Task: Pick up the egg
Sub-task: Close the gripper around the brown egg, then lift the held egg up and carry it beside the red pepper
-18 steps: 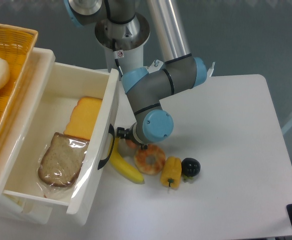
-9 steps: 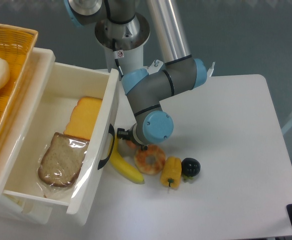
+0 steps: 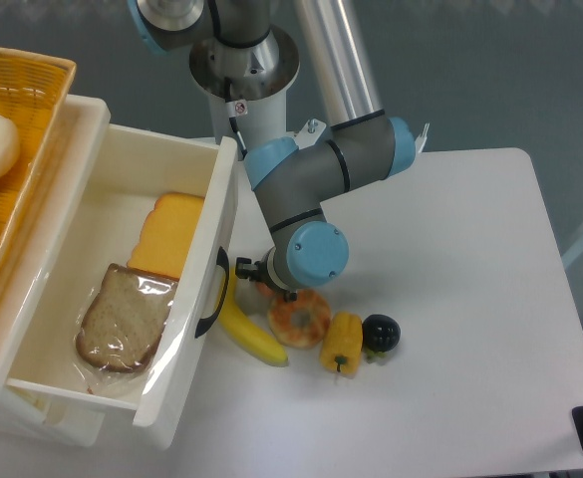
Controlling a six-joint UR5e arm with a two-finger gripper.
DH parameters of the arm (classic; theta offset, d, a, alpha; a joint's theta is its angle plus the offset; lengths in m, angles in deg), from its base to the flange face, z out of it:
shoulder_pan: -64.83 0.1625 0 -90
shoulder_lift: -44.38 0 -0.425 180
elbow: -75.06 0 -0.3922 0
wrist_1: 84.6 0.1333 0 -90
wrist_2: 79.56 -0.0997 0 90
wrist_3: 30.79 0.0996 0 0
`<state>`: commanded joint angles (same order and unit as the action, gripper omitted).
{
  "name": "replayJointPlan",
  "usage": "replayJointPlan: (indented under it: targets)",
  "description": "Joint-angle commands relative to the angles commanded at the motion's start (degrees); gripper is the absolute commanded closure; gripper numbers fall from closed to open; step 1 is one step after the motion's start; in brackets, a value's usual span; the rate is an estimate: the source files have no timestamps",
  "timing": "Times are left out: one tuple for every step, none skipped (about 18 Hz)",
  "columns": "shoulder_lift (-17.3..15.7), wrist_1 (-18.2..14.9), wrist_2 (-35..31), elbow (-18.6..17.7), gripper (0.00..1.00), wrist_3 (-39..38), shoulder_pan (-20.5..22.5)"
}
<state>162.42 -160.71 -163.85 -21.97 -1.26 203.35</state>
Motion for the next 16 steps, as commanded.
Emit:
replayJointPlan:
  targets:
    - [-0.09, -0.09, 0.0, 0.0, 0.57, 0.53, 0.0]
    - [0.0, 0.0, -0.09, 0.09, 0.58, 1.06, -0.09]
    - [0.0, 0.0, -0.09, 0.09, 0.62, 1.5, -0.09]
    - [-0.09, 0.0, -0.09, 0.18, 0.63, 2.37, 0.0]
    - [-0.18, 0.0, 0.0, 0.87, 0.63, 3.6, 0.17]
    - [-0.35, 0.0, 0.0, 1.49, 0.63, 4.74, 0.26]
    - [-0.35, 0.0, 0.0, 2.28, 0.63, 5.27, 0.35]
    - [-0.35, 0.0, -0.09, 3.68, 0.63, 5.45, 0.35]
    - [-0.35, 0.0, -0.09, 5.43, 0.63, 5.8, 0.53]
    - [-0.44, 0.0, -0.09, 7.19, 0.63, 6.68, 0.79]
    - [-0.53, 0.09, 0.0, 8.51, 0.63, 8.08, 0.97]
    - [-0.7, 0.09, -0.09, 9.48, 0.63, 9.75, 1.14]
    - [-1.23, 0.35, 0.0, 10.1, 0.63, 11.5, 1.58]
    - [-1.49, 0.79, -0.09, 10.72, 0.63, 13.09, 1.84]
    - [-1.67, 1.66, -0.87, 10.99, 0.63, 15.19, 2.19]
    - [-2.28, 2.63, -2.62, 11.08, 0.63, 17.82, 3.07]
